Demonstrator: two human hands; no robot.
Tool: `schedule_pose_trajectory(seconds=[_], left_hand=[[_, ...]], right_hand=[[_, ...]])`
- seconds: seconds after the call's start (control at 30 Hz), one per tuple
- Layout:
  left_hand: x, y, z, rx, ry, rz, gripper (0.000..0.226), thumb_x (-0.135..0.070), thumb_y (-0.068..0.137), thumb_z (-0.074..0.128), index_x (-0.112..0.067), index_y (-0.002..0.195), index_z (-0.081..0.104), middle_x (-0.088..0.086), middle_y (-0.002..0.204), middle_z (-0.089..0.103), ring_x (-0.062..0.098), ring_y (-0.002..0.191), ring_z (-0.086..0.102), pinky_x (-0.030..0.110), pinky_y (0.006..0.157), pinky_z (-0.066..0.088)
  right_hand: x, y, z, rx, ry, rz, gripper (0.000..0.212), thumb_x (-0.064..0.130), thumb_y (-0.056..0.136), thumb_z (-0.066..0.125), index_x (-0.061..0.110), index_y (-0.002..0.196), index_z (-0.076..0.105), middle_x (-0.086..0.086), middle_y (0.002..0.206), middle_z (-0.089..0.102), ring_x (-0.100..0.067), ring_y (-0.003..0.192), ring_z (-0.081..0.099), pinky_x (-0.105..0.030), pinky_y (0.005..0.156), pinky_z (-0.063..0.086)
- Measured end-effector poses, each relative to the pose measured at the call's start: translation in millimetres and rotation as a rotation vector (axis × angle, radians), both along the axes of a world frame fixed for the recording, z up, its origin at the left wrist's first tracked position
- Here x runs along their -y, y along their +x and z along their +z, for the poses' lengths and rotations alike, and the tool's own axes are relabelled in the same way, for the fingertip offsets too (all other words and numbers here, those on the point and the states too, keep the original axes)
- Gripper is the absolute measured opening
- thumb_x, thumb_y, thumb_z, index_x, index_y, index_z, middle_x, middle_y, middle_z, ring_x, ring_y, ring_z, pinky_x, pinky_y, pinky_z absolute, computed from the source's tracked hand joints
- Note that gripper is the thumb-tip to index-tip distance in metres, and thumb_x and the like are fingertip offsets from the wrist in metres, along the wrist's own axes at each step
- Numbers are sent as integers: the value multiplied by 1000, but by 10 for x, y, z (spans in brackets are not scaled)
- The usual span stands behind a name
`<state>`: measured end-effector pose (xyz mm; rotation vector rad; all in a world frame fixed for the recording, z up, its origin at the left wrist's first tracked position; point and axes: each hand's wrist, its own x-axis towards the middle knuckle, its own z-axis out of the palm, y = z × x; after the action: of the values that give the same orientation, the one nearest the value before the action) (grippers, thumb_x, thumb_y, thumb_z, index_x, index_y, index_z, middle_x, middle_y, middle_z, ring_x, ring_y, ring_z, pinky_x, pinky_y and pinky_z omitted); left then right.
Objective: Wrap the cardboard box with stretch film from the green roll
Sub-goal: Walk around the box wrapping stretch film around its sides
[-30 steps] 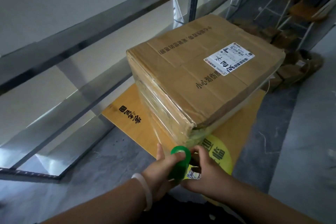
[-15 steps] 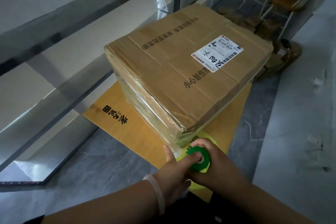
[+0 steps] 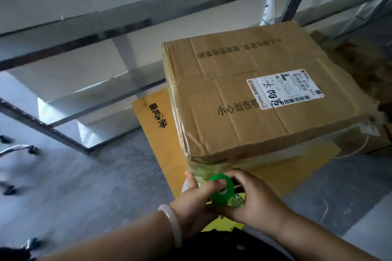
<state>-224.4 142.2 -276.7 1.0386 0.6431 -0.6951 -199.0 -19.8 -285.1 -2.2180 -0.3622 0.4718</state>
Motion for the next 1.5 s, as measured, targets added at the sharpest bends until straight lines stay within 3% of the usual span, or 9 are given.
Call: schedule_pose_trajectory(seconds=[0.17, 0.33, 0.5, 0.7, 0.8, 0.93, 1.2, 1.37, 1.5], left_hand=[[278, -149, 55, 13, 29, 90, 128, -38, 48, 83, -59, 147, 6, 5, 141, 56, 32, 122, 59, 51, 113, 37], [439, -186, 109, 31, 59, 174, 118, -38, 52, 81, -58, 146, 13, 3, 135, 61, 30, 111, 64, 44, 92, 49], [567, -119, 54, 66, 40, 272, 126, -33, 49, 83, -58, 147, 8, 2, 132, 63, 32, 113, 64, 50, 106, 45], [721, -198, -55, 51, -2, 256, 128, -38, 49, 87, -67, 141, 4, -2, 137, 60, 31, 118, 63, 55, 106, 42], [771, -194, -52, 25, 66, 273, 129, -40, 46, 84, -71, 139, -1, -2, 131, 63, 31, 116, 64, 50, 99, 45], [964, -125, -31, 29, 31, 383, 133, -39, 46, 84, -72, 138, -6, -3, 143, 53, 31, 122, 60, 55, 104, 44], [1618, 33, 26, 100, 22, 785, 136, -18, 55, 82, -59, 147, -9, 10, 149, 46, 33, 112, 66, 47, 94, 54], [1910, 102, 76, 62, 75, 844, 139, -29, 49, 85, -63, 144, -11, -2, 148, 46, 22, 111, 64, 44, 89, 54], [1981, 226, 124, 84, 91, 831, 130, -30, 50, 84, -63, 146, 3, -1, 144, 51, 26, 112, 66, 40, 78, 57]], right_hand=[[209, 108, -74, 91, 30, 145, 68, 57, 57, 74, 40, 119, 51, 16, 115, 57, -4, 103, 58, -27, 85, 51], [323, 122, 8, 100, 103, 278, 64, 61, 61, 68, 49, 119, 43, 24, 118, 53, 5, 110, 53, -16, 91, 45], [375, 194, 71, 79, 118, 242, 66, 60, 61, 68, 67, 119, 35, 28, 116, 59, 6, 106, 58, -21, 90, 49], [441, 129, 11, 222, 151, 182, 62, 76, 63, 64, 38, 111, 50, 20, 109, 53, 6, 101, 52, -6, 89, 39], [546, 197, 18, 102, 132, 290, 72, 75, 58, 68, 42, 118, 47, 22, 124, 50, 13, 117, 45, -3, 95, 32], [724, 442, 54, -17, 72, 468, 67, 54, 61, 75, 48, 118, 41, 33, 111, 50, 28, 102, 45, 3, 83, 34], [1158, 778, 116, -24, 51, 656, 82, 88, 54, 55, 52, 123, 31, 25, 131, 41, 14, 120, 40, -7, 102, 30], [1364, 979, 139, -42, 58, 686, 51, 40, 72, 78, 48, 106, 41, 15, 104, 62, 14, 106, 51, -1, 81, 38], [1414, 1122, 243, -31, 84, 736, 64, 40, 72, 79, 56, 116, 34, 28, 119, 52, 18, 109, 48, 3, 88, 30]])
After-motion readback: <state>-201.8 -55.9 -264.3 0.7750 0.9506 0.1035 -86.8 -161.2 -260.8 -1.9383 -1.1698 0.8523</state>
